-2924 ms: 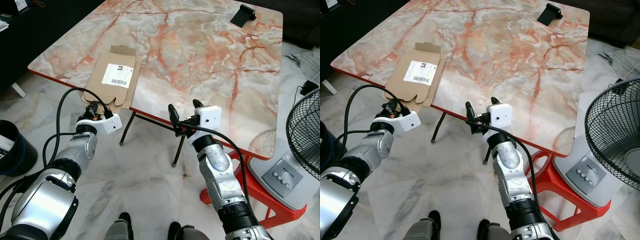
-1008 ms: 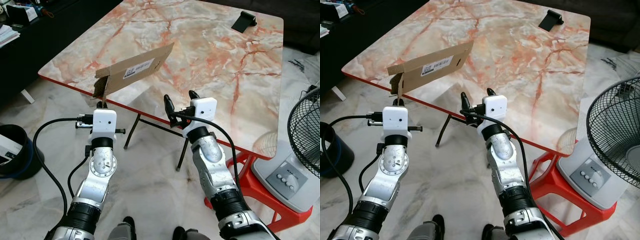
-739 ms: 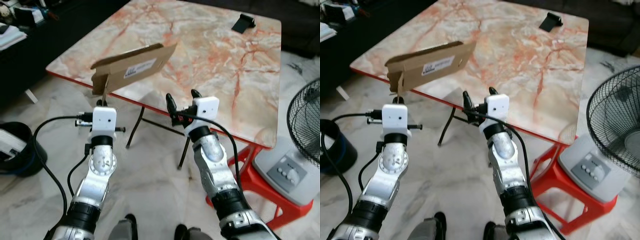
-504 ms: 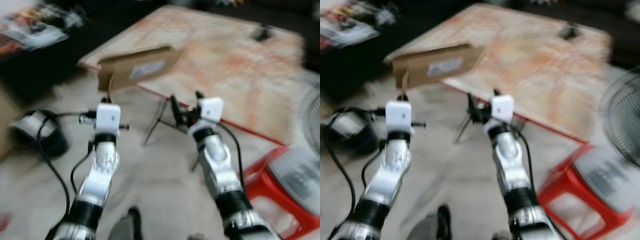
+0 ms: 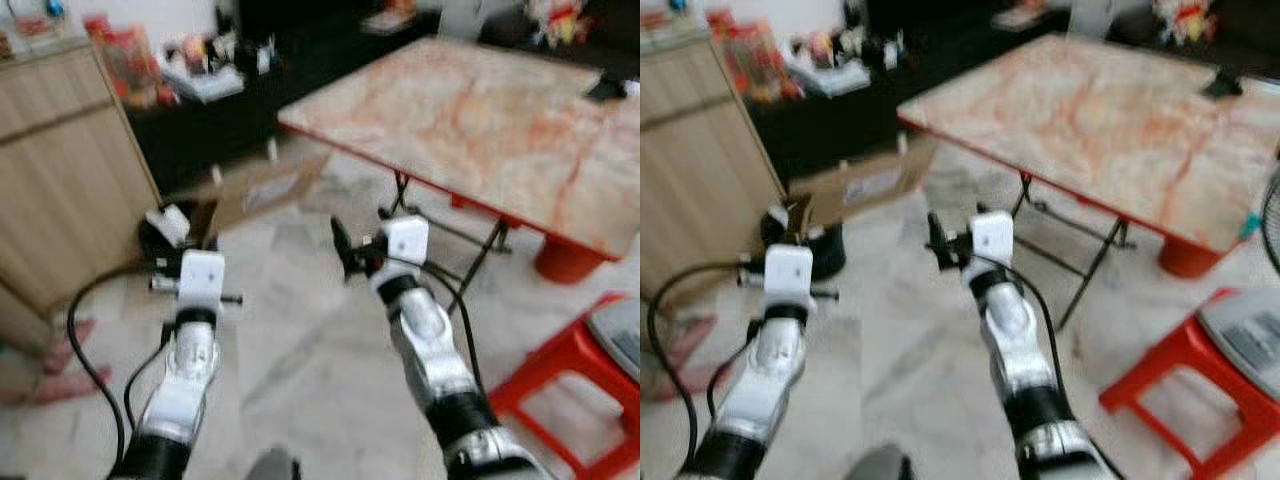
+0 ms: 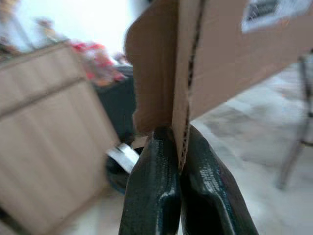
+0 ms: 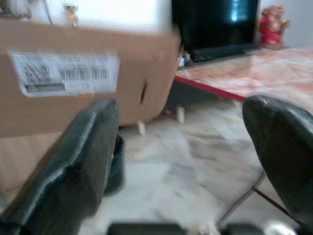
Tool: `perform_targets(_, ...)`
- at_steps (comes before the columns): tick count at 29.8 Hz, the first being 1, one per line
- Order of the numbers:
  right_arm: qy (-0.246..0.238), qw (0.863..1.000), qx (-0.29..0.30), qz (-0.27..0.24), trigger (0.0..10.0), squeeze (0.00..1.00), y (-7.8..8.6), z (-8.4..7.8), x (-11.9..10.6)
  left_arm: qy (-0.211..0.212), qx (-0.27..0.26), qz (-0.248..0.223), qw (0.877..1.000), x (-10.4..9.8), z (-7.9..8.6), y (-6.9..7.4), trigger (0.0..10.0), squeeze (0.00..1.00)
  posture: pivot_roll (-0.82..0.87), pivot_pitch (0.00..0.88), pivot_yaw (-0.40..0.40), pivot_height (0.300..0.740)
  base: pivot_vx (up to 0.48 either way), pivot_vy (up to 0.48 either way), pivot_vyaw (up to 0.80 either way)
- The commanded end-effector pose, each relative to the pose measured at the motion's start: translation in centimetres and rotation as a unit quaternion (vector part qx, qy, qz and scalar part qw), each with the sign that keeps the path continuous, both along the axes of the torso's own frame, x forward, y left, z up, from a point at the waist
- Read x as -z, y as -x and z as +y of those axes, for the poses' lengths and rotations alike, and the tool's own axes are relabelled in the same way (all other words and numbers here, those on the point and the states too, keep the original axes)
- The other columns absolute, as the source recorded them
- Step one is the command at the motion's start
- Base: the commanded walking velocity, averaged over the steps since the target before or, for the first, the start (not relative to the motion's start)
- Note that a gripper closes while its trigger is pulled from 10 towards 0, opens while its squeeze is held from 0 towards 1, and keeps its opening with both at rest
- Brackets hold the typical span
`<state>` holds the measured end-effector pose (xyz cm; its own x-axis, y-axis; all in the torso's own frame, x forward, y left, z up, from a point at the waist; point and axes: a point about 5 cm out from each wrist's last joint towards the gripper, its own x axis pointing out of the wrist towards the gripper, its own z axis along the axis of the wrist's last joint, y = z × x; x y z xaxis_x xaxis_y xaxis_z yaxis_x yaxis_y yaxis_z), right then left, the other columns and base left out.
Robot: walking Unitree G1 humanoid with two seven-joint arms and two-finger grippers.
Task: Picking trash to rubbish bin
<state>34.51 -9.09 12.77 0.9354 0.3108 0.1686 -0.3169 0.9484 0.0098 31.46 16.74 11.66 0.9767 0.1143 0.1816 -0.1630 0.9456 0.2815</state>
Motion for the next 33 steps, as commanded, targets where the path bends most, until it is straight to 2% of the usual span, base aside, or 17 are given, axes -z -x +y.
perform_targets(1,0.021,0.999,0.010,0.040,10.0,0.00,0.4,-0.8,2.3,-0.008,0.010,0.059,0.998,2.7,1.0,0.5,10.0,0.00,0.10,0.163,-0.019,0.740,0.000,0.000,0.54)
perform_targets(2,0.031,0.997,0.015,0.076,10.0,0.00,0.9,-1.4,4.1,-0.008,0.003,0.098,0.995,4.5,2.0,1.2,10.0,0.00,0.10,0.164,-0.020,0.740,0.000,0.000,0.80)
perform_targets(4,0.045,0.992,0.024,0.113,10.0,0.00,1.5,-2.1,5.9,0.001,0.008,0.145,0.989,6.4,2.7,1.9,10.0,0.00,0.10,0.168,-0.022,0.740,0.000,0.000,0.80)
perform_targets(5,0.062,0.987,0.027,0.148,10.0,0.00,2.2,-2.6,7.6,-0.003,0.010,0.186,0.982,8.1,3.1,2.6,10.0,0.00,0.10,0.172,-0.025,0.740,0.000,0.000,0.80)
perform_targets(7,0.074,0.981,0.028,0.175,10.0,0.00,2.9,-2.9,8.8,-0.004,0.006,0.212,0.977,9.2,3.5,3.3,10.0,0.00,0.11,0.174,-0.026,0.740,0.000,0.000,0.80)
perform_targets(9,0.077,0.980,0.028,0.183,10.0,0.00,3.0,-3.0,9.2,-0.003,0.003,0.216,0.976,9.5,3.6,3.5,10.0,0.00,0.11,0.173,-0.027,0.740,0.000,0.000,0.80)
perform_targets(10,0.090,0.971,0.032,0.220,10.0,0.00,4.0,-3.5,10.8,-0.001,-0.014,0.252,0.968,11.0,4.3,4.4,10.0,0.00,0.10,0.177,-0.029,0.740,0.000,0.000,0.80)
perform_targets(14,0.107,0.951,0.032,0.288,10.0,0.00,6.1,-4.2,13.6,0.005,-0.036,0.315,0.949,13.4,5.5,6.3,10.0,0.00,0.10,0.180,-0.035,0.740,0.000,0.000,0.73)
perform_targets(19,0.100,0.931,0.035,0.350,10.0,0.00,8.0,-4.6,15.7,0.009,-0.057,0.365,0.929,15.2,6.2,8.1,10.0,0.00,0.09,0.183,-0.041,0.740,0.000,0.000,0.00)
perform_targets(20,0.097,0.922,0.041,0.372,10.0,0.00,8.7,-4.8,16.3,0.014,-0.068,0.379,0.923,15.8,6.5,8.8,10.0,0.00,0.09,0.183,-0.043,0.740,0.000,0.000,0.00)
perform_targets(24,0.092,0.911,0.054,0.397,10.0,0.00,9.5,-5.3,17.1,0.017,-0.078,0.392,0.916,16.3,6.8,9.6,10.0,0.00,0.09,0.184,-0.046,0.740,0.073,0.000,0.00)
perform_targets(26,0.103,0.900,0.061,0.420,10.0,0.00,10.6,-5.8,17.9,0.016,-0.087,0.412,0.907,17.0,7.0,10.5,10.0,0.00,0.10,0.183,-0.048,0.740,0.375,0.000,0.00)
perform_targets(27,0.103,0.900,0.061,0.420,10.0,0.00,10.6,-5.8,17.9,0.016,-0.087,0.412,0.907,17.0,7.0,10.5,10.0,0.00,0.10,0.183,-0.048,0.740,0.412,0.000,0.00)
perform_targets(29,0.116,0.891,0.061,0.435,10.0,0.00,11.4,-6.1,18.5,0.016,-0.090,0.432,0.897,17.6,7.0,11.4,10.0,0.00,0.09,0.180,-0.053,0.740,0.416,0.000,0.00)
perform_targets(33,0.118,0.886,0.069,0.442,10.0,0.00,11.9,-6.4,18.9,0.019,-0.093,0.443,0.891,18.1,6.9,12.1,10.0,0.00,0.09,0.180,-0.054,0.740,0.416,0.000,0.30)
